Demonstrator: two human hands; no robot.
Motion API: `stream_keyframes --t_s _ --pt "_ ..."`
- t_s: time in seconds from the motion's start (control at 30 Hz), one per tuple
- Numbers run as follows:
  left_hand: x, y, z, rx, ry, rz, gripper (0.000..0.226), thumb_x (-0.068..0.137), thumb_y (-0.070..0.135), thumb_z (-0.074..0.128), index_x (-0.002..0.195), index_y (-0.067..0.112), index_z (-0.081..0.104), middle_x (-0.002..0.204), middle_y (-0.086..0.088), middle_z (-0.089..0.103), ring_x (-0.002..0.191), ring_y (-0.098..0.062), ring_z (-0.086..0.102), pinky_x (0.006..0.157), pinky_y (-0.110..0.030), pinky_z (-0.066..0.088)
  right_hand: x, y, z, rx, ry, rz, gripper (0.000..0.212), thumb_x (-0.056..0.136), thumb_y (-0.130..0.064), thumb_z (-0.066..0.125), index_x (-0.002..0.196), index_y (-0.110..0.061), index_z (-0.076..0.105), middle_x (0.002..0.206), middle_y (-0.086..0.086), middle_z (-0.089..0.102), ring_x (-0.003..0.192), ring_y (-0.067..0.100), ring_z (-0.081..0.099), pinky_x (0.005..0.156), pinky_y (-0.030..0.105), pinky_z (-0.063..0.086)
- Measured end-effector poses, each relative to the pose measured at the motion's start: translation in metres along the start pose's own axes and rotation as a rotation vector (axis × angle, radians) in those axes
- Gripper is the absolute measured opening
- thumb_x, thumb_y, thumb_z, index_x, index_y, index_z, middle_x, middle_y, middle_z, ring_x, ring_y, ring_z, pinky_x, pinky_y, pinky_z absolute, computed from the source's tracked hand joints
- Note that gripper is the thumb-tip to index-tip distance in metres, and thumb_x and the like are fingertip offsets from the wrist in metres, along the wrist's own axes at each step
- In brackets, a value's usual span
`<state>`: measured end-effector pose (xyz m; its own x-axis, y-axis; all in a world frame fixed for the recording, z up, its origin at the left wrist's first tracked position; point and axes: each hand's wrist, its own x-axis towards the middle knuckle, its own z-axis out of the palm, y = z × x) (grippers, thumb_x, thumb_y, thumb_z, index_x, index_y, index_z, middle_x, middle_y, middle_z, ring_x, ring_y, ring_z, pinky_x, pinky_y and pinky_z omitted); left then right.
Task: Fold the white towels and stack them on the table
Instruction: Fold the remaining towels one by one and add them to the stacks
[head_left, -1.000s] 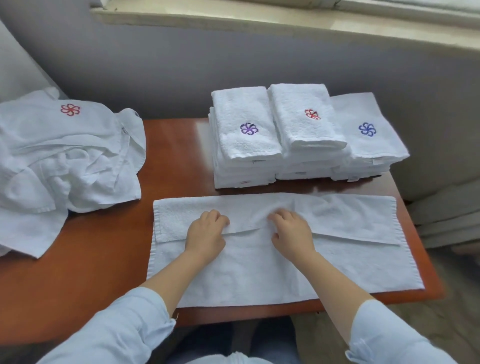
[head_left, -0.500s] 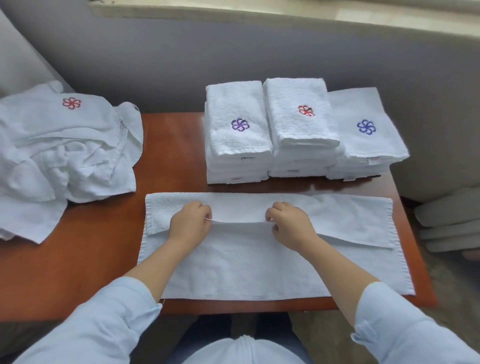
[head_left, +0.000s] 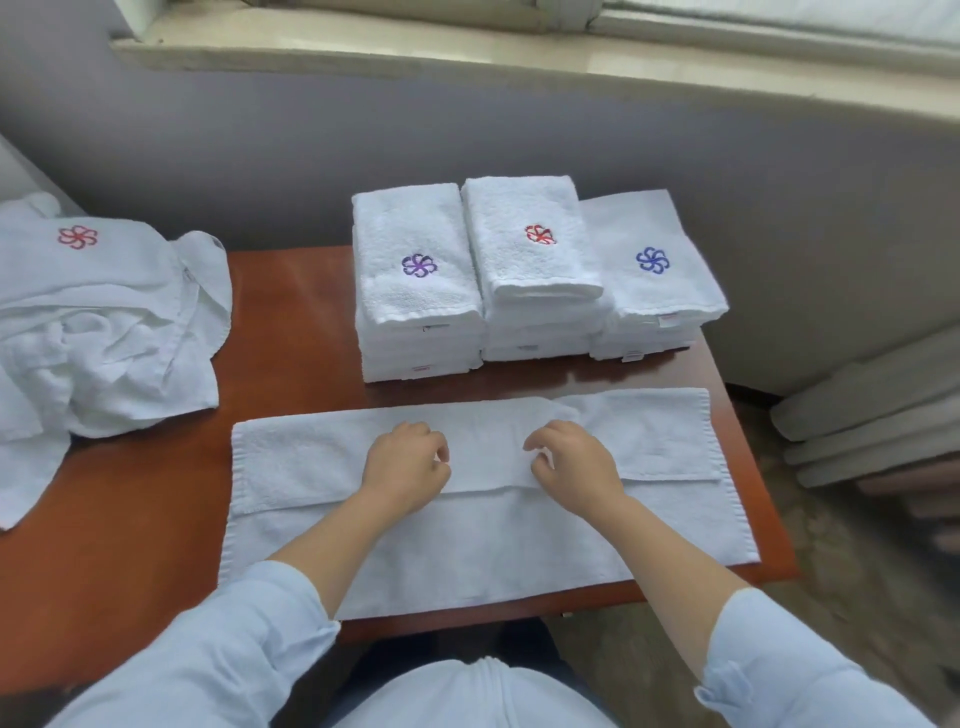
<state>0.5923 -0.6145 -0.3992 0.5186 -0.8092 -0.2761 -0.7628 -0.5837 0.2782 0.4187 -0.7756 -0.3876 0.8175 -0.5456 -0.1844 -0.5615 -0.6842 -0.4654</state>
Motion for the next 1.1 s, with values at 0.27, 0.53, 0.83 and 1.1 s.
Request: stream_keyframes --t_s 0.27,0.53,0.83,1.1 --pt "0.035 0.093 0.007 -0.071 -0.028 0.141 0.040 0.093 0.019 0.051 0.132 0.026 0.053 0.135 0.004 0.048 0.126 -0.017 0.044 0.092 -0.031 0.043 -0.006 0.056 -0.028 -0.094 -0.012 0.145 0.034 0.091 -0.013 0.053 0.123 -0.020 0.063 0.130 -0.006 0.057 0.119 0.016 0.050 0.078 0.027 0.045" --pt "0.067 0.133 0.020 -0.061 0.041 0.121 0.052 0.095 0.012 0.050 0.145 0.022 0.040 0.147 0.001 0.039 0.133 -0.019 0.039 0.098 -0.032 0.041 0.022 0.086 -0.040 -0.099 0.030 0.040 0.052 0.090 -0.002 0.049 0.139 -0.015 0.050 0.145 0.000 0.048 0.136 0.021 0.039 0.103 0.031 0.036" --pt "0.091 0.128 0.033 0.081 0.050 -0.041 0.059 0.088 0.001 0.045 0.143 0.022 0.041 0.128 -0.004 0.052 0.117 -0.025 0.049 0.098 -0.030 0.033 0.064 0.118 -0.049 -0.333 -0.092 0.016 0.049 0.090 -0.007 0.043 0.137 -0.022 0.048 0.123 0.003 0.057 0.118 0.027 0.051 0.107 0.038 0.029" --pt "0.108 0.139 0.035 0.196 0.116 -0.138 0.063 0.090 0.006 0.048 0.149 0.023 0.032 0.131 -0.005 0.044 0.114 -0.025 0.046 0.097 -0.032 0.035 0.070 0.135 -0.062 -0.349 0.025 0.035 0.046 0.090 -0.007 0.044 0.132 -0.023 0.053 0.124 0.001 0.056 0.116 0.025 0.050 0.108 0.042 0.026"
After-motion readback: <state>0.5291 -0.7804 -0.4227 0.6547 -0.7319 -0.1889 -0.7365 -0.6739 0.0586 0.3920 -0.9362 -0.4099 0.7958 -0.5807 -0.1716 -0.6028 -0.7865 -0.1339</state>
